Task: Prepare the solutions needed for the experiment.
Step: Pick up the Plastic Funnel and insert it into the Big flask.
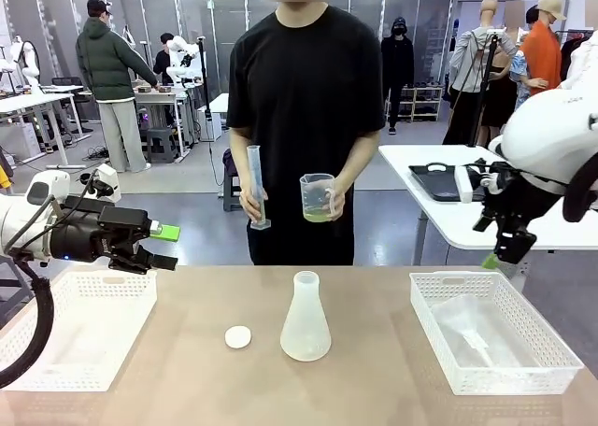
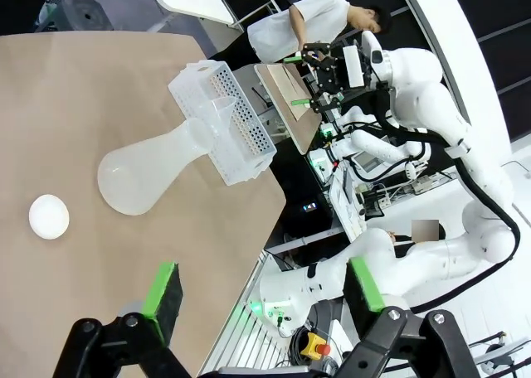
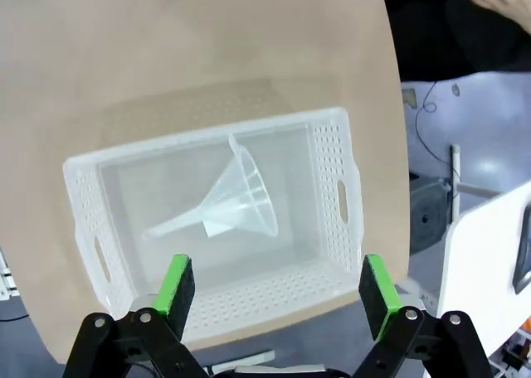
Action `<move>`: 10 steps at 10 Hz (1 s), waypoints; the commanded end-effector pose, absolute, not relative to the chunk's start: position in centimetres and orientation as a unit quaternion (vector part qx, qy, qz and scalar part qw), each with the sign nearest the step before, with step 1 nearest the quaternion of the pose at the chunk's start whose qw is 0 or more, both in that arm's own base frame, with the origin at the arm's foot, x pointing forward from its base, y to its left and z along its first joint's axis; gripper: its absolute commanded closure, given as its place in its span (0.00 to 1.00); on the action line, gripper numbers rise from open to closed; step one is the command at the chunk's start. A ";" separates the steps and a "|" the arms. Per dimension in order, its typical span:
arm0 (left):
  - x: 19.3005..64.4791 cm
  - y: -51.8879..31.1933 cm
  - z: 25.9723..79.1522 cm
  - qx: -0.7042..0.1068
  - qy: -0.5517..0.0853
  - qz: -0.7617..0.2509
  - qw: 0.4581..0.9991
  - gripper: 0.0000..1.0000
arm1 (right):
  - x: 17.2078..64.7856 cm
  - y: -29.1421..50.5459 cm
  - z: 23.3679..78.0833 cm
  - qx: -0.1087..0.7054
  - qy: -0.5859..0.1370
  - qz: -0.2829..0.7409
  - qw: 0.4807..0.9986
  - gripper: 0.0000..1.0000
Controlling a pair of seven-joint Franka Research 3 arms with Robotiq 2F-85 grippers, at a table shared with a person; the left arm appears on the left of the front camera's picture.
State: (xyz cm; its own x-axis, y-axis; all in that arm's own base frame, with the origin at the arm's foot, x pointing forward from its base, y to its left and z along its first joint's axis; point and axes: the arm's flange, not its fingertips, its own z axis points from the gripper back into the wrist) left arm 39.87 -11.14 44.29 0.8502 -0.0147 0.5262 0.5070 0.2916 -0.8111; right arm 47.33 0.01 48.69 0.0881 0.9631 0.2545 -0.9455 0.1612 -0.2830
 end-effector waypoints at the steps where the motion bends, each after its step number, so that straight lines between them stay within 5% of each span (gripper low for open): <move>1: 39.9 -11.4 44.5 -0.582 -0.216 -0.161 0.767 0.00 | 48.2 0.1 47.3 -0.005 -0.213 0.637 0.741 0.00; 6: 39.9 -11.4 44.5 -0.582 -0.216 -0.161 0.767 0.00 | 47.7 0.3 48.3 -0.018 -0.196 0.645 0.739 0.00; 10: 39.9 -11.4 44.5 -0.582 -0.216 -0.161 0.767 0.00 | 50.9 -0.6 46.8 0.018 -0.100 0.725 0.682 0.00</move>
State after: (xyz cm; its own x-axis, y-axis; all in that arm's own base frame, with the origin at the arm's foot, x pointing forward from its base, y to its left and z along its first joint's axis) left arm 39.87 -11.11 44.30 0.8503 -0.0146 0.5261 0.5070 0.2910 -0.8113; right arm 49.13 0.45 46.47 -0.0168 0.9786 0.2049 -0.9874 0.0160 -0.1574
